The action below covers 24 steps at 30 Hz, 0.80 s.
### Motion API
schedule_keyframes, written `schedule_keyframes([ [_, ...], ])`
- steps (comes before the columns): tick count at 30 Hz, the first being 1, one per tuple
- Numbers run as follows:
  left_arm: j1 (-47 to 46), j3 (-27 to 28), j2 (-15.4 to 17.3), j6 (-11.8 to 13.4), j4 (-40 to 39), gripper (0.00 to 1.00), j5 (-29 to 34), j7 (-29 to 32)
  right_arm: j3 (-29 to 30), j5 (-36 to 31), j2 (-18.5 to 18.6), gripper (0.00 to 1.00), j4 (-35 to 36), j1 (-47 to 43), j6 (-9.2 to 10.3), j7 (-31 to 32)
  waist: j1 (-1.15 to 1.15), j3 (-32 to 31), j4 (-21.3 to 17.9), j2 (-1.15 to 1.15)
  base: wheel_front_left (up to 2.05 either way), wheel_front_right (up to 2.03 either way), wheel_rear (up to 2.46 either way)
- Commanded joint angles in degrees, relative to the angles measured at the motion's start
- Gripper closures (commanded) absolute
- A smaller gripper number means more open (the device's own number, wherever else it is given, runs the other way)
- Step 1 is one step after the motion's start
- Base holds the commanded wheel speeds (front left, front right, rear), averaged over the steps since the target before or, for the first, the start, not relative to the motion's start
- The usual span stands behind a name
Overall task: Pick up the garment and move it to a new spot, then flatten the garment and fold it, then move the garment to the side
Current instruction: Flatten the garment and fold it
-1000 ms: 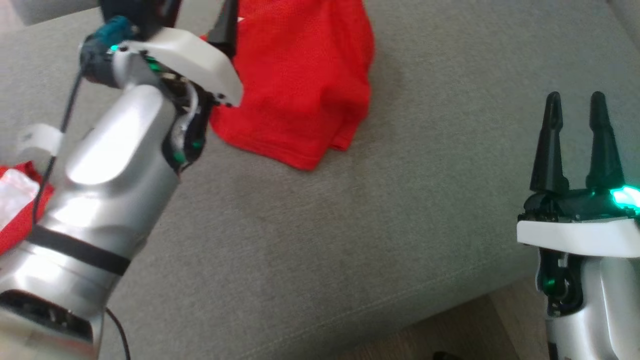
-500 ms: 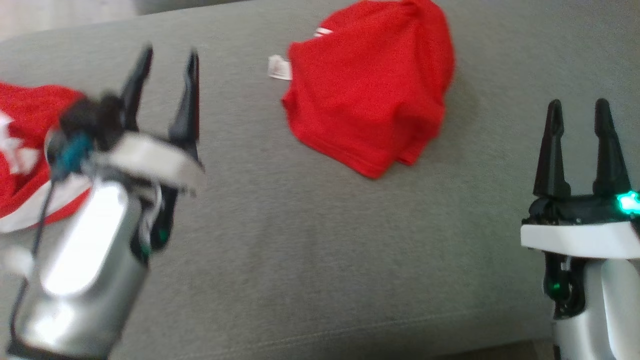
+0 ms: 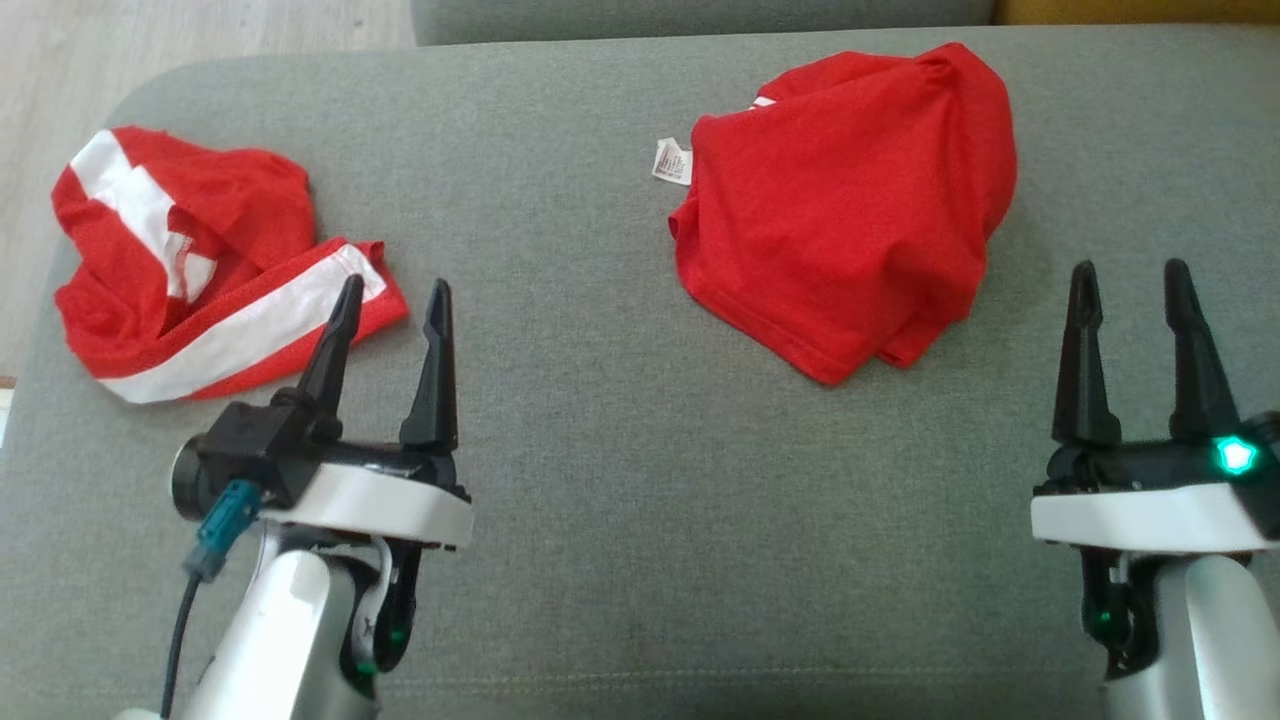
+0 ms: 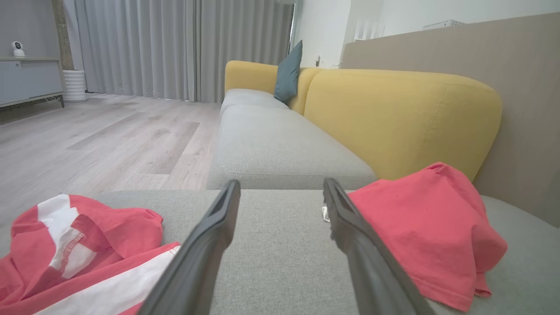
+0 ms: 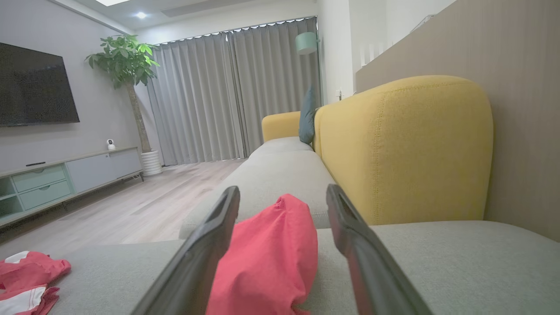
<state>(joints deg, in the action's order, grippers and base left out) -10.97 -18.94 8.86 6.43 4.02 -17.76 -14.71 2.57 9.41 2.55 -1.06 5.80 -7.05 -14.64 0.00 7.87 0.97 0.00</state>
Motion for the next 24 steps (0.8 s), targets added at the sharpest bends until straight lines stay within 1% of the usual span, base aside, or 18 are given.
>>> schedule_keyframes([
  [1,-2.09,2.53,0.41,-0.21,-2.09,0.00,0.51,-0.29,-1.14,-0.54,0.32,0.00,1.69,0.78,-0.44,-0.36,0.00,0.00,0.07,0.00,0.00,0.00,0.00],
  [6,-1.34,5.26,-2.25,-3.44,-1.58,0.00,3.17,-0.29,-2.57,-1.56,0.32,0.00,1.41,1.16,-0.44,-0.36,0.00,0.64,0.89,0.00,0.00,0.00,0.00],
  [9,-1.52,6.16,-3.37,-5.22,-0.89,0.00,4.25,-0.29,-5.59,-3.28,0.32,0.00,0.37,2.14,-0.44,-0.36,0.00,1.40,2.02,0.00,0.00,0.00,0.00],
  [11,-1.70,6.66,-4.09,-6.14,-0.42,0.00,4.63,-0.29,-8.31,-5.09,0.32,0.00,-1.57,3.31,-0.44,-0.36,0.00,2.07,3.00,0.00,0.00,0.00,0.00],
  [14,-1.99,7.05,-4.97,-7.23,0.27,0.00,4.91,-0.29,-11.89,-7.54,0.32,0.00,-6.05,5.96,-0.44,0.12,0.00,3.37,4.79,0.00,0.00,0.00,0.00],
  [18,-2.34,7.33,-5.64,-8.22,1.27,0.00,4.77,-0.29,-15.12,-11.36,0.32,0.00,-13.92,10.78,-0.44,3.48,0.00,5.06,7.39,0.00,0.00,0.00,0.00],
  [21,-2.73,7.33,-5.86,-8.65,1.72,0.00,4.49,-0.29,-15.20,-13.75,0.32,0.00,-19.86,14.40,-0.44,6.28,0.00,6.43,9.32,0.00,0.00,0.00,0.00],
  [24,-3.28,7.07,-5.94,-8.71,1.89,0.00,3.75,-0.29,-13.97,-14.78,0.32,0.00,-24.82,17.65,-0.44,7.73,0.00,7.84,11.14,0.00,0.00,0.00,0.00],
])
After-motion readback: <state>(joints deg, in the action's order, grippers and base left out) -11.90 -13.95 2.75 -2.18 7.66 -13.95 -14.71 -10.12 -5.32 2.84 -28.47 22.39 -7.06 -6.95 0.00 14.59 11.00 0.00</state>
